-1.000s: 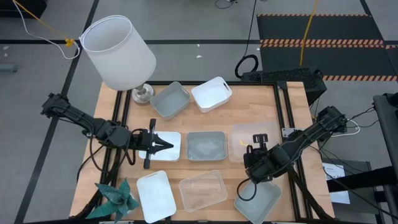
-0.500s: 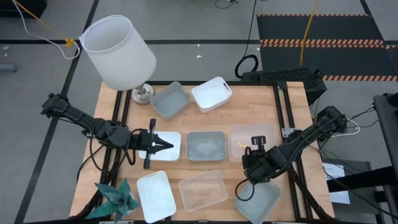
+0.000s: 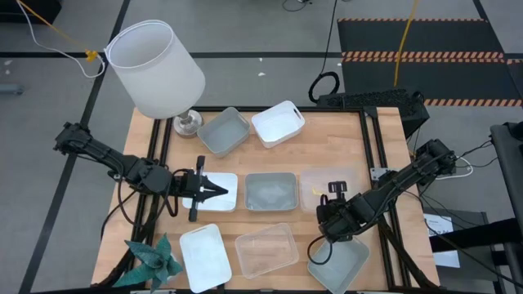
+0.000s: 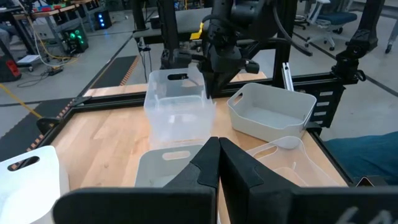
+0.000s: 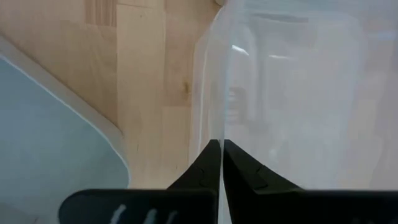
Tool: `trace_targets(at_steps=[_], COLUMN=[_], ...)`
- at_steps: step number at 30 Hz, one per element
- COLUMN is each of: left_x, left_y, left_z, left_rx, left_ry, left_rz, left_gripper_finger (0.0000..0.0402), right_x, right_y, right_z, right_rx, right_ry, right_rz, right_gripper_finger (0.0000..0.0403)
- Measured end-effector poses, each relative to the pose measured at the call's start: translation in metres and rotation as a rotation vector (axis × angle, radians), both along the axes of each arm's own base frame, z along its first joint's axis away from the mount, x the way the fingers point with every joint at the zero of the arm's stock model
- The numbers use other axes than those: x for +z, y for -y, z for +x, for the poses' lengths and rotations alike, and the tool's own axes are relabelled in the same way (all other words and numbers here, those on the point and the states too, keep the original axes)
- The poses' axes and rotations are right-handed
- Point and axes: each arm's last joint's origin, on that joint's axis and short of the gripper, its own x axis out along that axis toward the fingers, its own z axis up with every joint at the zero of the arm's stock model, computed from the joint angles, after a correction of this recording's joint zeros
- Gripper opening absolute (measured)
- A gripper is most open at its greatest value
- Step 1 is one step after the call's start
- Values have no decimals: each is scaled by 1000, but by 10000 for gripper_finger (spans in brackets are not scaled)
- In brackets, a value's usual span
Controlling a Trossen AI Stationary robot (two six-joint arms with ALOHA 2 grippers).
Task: Stack baskets by color
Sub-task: Stack the top transparent bin on the middle transparent bin, then stack the top gray bin on the middle gray bin
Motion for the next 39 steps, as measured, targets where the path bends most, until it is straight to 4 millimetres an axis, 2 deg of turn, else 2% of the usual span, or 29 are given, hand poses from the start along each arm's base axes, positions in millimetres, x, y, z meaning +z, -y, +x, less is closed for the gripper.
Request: trace_targets(at_steps=[6,18,23,33,39], left_x=[0,0,0,0,1], left_y=[0,0,0,0,0], left_z=[0,0,0,0,0], left_rx=[0,0,0,3,9], left_ry=[0,0,0,-1,6], left_rz=[0,0,0,-13,-50], left_gripper_finger=[10,10,10,10,10], right_x=[-12,-27,-27,-27,-20], right_y=[1,3,4,4,5], right_z=[-2,-3,-3,-2,-4], right_rx=[3,5,-14,-15,-55], right_ry=[-11,-10,17,33,75], right_rz=[-7,-20,-60,-47,-17], right_gripper_finger=[1,30,58,141,157])
